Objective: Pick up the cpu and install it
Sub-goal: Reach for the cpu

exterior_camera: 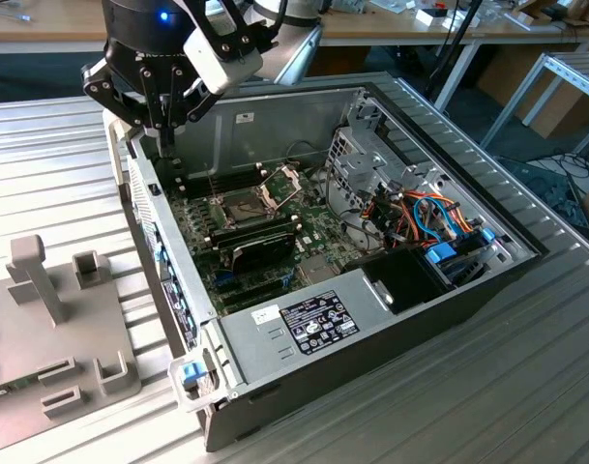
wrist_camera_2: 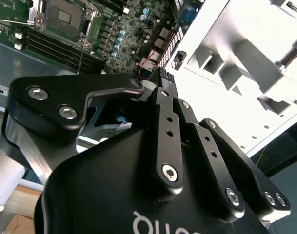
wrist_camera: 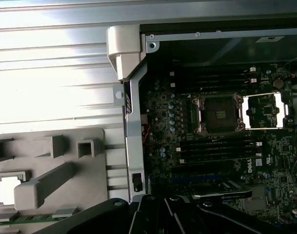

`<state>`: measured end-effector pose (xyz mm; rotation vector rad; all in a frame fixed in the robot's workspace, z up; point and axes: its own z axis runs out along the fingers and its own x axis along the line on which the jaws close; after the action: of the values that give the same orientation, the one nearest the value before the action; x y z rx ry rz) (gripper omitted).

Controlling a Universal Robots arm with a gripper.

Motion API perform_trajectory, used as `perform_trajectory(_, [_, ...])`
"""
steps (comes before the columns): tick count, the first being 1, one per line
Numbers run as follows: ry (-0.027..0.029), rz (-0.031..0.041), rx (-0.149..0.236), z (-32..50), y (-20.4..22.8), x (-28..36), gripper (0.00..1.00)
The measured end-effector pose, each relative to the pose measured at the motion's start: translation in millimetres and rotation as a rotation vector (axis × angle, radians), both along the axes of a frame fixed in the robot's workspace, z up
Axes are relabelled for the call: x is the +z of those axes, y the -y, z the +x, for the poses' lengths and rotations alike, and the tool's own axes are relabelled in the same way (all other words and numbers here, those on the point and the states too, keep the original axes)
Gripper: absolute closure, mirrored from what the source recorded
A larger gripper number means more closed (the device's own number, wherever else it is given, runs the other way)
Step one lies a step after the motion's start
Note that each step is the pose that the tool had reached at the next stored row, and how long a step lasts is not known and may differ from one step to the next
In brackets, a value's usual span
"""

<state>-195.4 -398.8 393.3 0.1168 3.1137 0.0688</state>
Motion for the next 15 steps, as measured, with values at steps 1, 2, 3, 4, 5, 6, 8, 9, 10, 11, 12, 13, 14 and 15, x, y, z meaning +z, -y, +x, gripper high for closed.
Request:
perform_trajectory(1, [0.0000, 0.0000, 0.000, -0.8, 0.0, 0.0, 0.89])
perform_trajectory(2, [0.0000, 0.0000, 0.000, -1.2, 0.0, 0.0, 0.89])
perform_trajectory(3, [0.0000, 0.0000, 0.000, -1.7, 0.0, 0.0, 0.89])
perform_trajectory(4, [0.0000, 0.0000, 0.000, -2.3, 0.0, 0.0, 0.89])
perform_trajectory(5, [0.0000, 0.0000, 0.000, -2.8, 0.0, 0.0, 0.89])
perform_trajectory(6, [0.0000, 0.0001, 0.000, -3.3, 0.0, 0.0, 0.89])
perform_trajectory(8, [0.0000, 0.0000, 0.000, -4.3, 0.0, 0.0, 0.89])
perform_trajectory(9, [0.0000, 0.0000, 0.000, -4.9, 0.0, 0.0, 0.89])
perform_trajectory(10, [0.0001, 0.0000, 0.000, -5.5, 0.0, 0.0, 0.89])
perform_trajectory(11, [0.0000, 0.0000, 0.000, -6.1, 0.0, 0.0, 0.89])
perform_trajectory(12, [0.0000, 0.0000, 0.000, -6.5, 0.0, 0.0, 0.89])
perform_trajectory(13, [0.0000, 0.0000, 0.000, -7.5, 0.0, 0.0, 0.89])
perform_trajectory(14, [0.0000, 0.0000, 0.000, -8.1, 0.0, 0.0, 0.89])
perform_trajectory(15, [0.0001, 0.0000, 0.000, -8.5, 0.0, 0.0, 0.89])
